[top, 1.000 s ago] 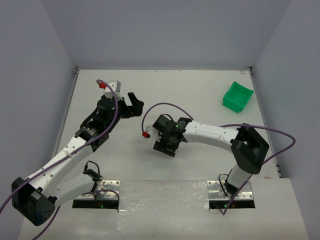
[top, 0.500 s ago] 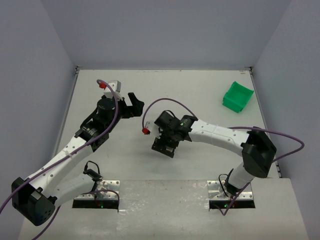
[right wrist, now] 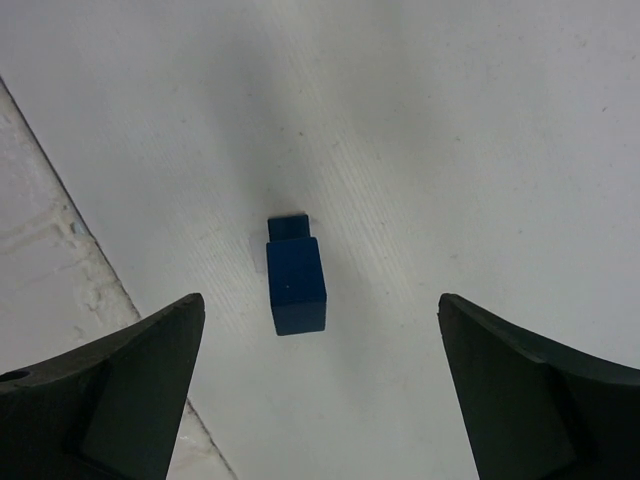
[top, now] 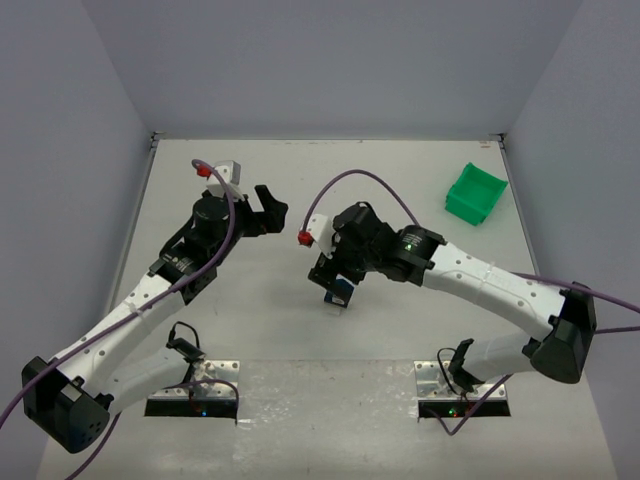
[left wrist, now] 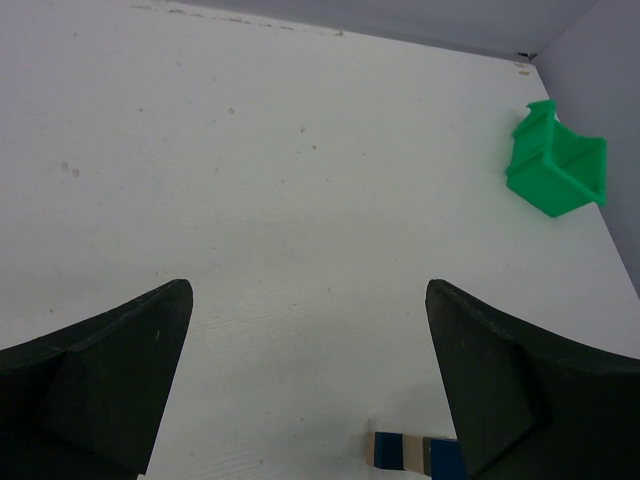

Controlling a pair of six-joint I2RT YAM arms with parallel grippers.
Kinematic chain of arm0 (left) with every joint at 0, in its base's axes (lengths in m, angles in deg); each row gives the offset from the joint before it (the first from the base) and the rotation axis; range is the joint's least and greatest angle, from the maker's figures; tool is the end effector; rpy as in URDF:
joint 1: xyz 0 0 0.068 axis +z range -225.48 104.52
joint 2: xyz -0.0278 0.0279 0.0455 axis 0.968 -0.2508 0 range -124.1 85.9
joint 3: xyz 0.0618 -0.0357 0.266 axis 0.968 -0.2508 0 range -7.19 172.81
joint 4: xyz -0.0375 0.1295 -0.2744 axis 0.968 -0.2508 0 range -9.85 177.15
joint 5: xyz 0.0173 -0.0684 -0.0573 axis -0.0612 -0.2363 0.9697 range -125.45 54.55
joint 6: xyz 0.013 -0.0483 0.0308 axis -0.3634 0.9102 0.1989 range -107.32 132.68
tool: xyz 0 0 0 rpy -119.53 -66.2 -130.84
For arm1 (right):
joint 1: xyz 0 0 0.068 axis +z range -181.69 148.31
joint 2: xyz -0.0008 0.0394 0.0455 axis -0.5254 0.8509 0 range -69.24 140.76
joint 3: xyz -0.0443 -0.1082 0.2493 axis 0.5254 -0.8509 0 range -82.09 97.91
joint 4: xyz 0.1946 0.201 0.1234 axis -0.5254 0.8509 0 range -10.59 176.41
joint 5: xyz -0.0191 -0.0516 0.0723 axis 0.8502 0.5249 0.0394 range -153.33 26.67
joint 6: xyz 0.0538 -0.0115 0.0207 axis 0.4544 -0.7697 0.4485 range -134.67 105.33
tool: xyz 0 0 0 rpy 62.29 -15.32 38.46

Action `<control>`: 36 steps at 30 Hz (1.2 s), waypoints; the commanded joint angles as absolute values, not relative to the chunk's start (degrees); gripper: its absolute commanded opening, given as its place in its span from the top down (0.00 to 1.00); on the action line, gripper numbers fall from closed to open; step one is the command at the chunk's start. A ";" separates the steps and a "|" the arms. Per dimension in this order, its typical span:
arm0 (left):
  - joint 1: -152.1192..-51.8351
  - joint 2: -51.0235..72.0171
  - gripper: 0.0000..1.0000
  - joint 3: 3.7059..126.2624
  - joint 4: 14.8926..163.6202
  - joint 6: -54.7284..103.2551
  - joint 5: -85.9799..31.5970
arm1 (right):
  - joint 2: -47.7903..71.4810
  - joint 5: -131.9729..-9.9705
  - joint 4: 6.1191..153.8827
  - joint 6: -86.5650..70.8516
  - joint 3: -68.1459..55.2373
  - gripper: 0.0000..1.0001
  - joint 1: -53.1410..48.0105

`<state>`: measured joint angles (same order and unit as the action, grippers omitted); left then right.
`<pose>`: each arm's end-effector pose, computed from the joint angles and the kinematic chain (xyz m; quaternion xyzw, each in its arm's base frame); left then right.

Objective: Build the wood block tower

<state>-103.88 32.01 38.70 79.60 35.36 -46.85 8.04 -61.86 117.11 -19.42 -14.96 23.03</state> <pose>0.2429 -0.1218 0.3167 -0.0204 0.7944 -0.1881 0.5772 0.1956 0.2748 0.2948 -0.4588 0.8124 0.1410 0.3310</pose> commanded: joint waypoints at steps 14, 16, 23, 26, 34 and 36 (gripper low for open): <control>-79.65 23.58 0.00 39.30 81.31 44.75 -38.88 | -1.76 -68.83 97.56 10.74 -38.23 0.01 -23.66; -74.55 22.92 0.00 37.43 82.26 46.44 -35.45 | -4.91 -65.76 96.05 12.45 -43.35 0.01 -25.95; -69.24 23.02 0.00 36.63 79.98 47.85 -36.31 | -18.11 -55.02 96.19 13.15 -52.92 0.01 -27.08; -69.24 26.23 0.00 35.02 80.60 48.09 -37.40 | -22.75 -53.41 96.65 13.46 -55.05 0.01 -27.03; -69.24 32.65 0.00 32.74 81.39 48.33 -37.40 | -28.32 -52.80 96.39 14.76 -55.70 0.01 -27.05; -69.24 33.08 0.00 32.46 81.83 48.24 -37.12 | -29.71 -51.09 96.24 15.47 -55.72 0.01 -27.12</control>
